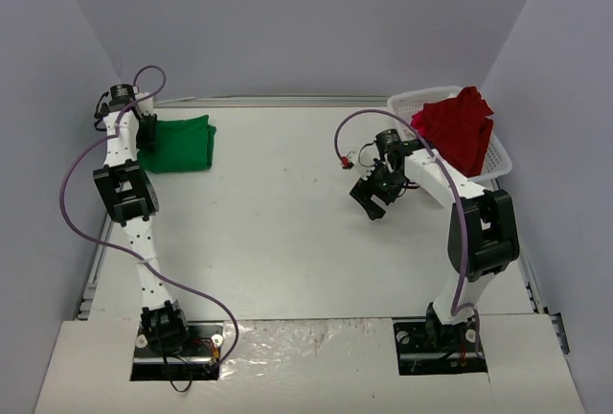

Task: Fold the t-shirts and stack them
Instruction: Put the neatly folded tshirt into the corner of the board with the left arm

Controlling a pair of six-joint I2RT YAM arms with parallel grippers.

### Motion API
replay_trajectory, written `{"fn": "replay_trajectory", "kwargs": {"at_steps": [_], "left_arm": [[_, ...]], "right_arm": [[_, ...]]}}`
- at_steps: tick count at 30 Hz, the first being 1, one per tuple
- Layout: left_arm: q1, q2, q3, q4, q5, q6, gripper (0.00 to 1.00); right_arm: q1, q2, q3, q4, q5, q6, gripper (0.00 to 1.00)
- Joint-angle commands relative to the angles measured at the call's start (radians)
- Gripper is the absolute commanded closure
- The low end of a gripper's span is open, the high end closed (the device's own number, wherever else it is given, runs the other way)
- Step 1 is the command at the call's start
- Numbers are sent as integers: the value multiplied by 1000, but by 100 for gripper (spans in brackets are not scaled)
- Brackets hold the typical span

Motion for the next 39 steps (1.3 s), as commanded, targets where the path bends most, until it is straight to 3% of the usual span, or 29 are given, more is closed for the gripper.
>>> {"fn": "replay_trajectory", "kwargs": {"at_steps": [1,7,14,23,26,27,31,32,35,39], "left_arm": [[13,-115,-14,21,-24,4,70],[13,-181,-94,85,-88,-2,53],[13,-302,-211,222,-186,-16,49],[6,-498,-280,213,-167,-43,48],[-7,-622,-372,199,-83,-42,39],[-17,-702,-446,201,-55,-36,33],[-44,-943,-699,242,85,-23,25],[-78,-989,-749,263,96,-17,23],[-195,-1135,-894,259,64,35,18],[-312,-1277,-1039,250,68,84,18]], "right_arm": [[-9,6,-4,-22,-5,2,21],[-10,12,-2,-22,-2,2,20],[-12,14,-1,-25,-5,4,20],[-12,-26,19,-27,-48,4,19],[-15,-58,22,-27,-60,8,18],[-13,-75,22,-24,-59,13,18],[-15,-109,28,-5,-56,53,18],[-16,-116,38,1,-57,79,11],[-27,-150,50,19,-77,116,0],[-39,-196,54,91,-43,208,0]]}}
